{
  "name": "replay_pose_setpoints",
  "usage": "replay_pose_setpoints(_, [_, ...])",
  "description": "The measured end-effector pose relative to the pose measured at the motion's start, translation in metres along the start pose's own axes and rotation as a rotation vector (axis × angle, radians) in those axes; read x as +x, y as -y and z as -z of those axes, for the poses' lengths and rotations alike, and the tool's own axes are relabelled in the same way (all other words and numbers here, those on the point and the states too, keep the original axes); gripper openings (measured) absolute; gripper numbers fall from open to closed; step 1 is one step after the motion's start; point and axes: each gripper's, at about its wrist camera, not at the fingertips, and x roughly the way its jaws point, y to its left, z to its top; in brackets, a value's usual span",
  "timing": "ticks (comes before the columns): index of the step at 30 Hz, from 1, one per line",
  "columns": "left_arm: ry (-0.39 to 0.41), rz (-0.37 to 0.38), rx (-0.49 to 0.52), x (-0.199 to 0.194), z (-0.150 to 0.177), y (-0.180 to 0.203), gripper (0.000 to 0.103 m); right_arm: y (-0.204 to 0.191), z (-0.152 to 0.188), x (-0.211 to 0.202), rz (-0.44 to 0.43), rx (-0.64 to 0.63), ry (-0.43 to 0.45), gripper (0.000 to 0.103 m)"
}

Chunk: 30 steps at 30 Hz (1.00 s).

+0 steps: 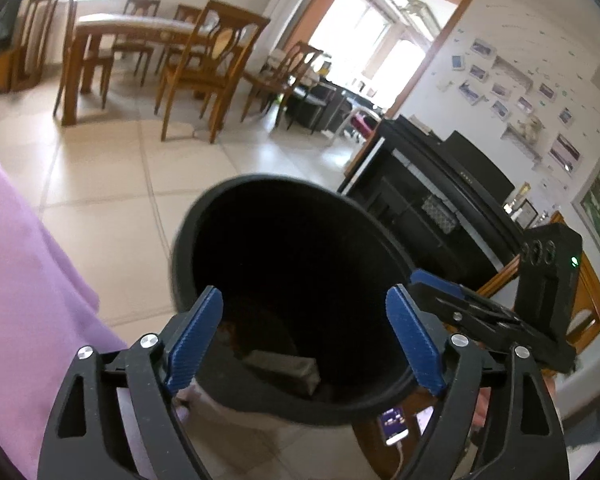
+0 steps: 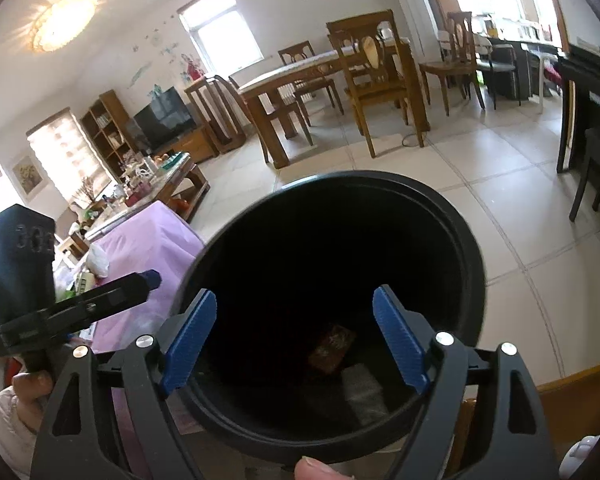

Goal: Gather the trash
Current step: 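Grasp the yellow wrapper with the left tool while the right tool grasps the fluffy toy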

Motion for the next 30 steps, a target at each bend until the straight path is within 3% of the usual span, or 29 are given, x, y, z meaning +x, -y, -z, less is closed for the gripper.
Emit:
replay_pose_setpoints(3, [0.046,-0.025,0.023,-0.035,0.006,-0.006,0.083,-0.029,-0.001,0.003,-0.018,-0.051,0.003,0.091])
replay_pose_setpoints(7, [0.107,-0.108,0.018,-0.093,0.017,-0.03,0.083,-0.077,0.0,0.017,-0.071,-0.116,-0.02,0.091])
replay_pose_setpoints(13, [0.205,-0.309,-0.059,-0.201,0.045,-0.098,0.083,-0.162,0.008,0.055,-0.191,-0.22,-0.087,0.091])
replay_pose_setpoints(20, [0.327,-0.577,-0.254,-0.346,0.09,-0.199,0.083,-0.27,0.018,0.091,-0.327,-0.335,-0.141,0.09])
replay_pose_setpoints(25, [0.28,-0.664,-0.35,-0.395,0.107,-0.268,0.083,-0.342,0.021,0.113,-0.407,-0.405,-0.161,0.09])
replay_pose_setpoints(30, [0.203,-0.645,-0.377,-0.409,0.107,-0.319,0.077,-0.401,0.024,0.134,-0.448,-0.491,-0.172,0.09])
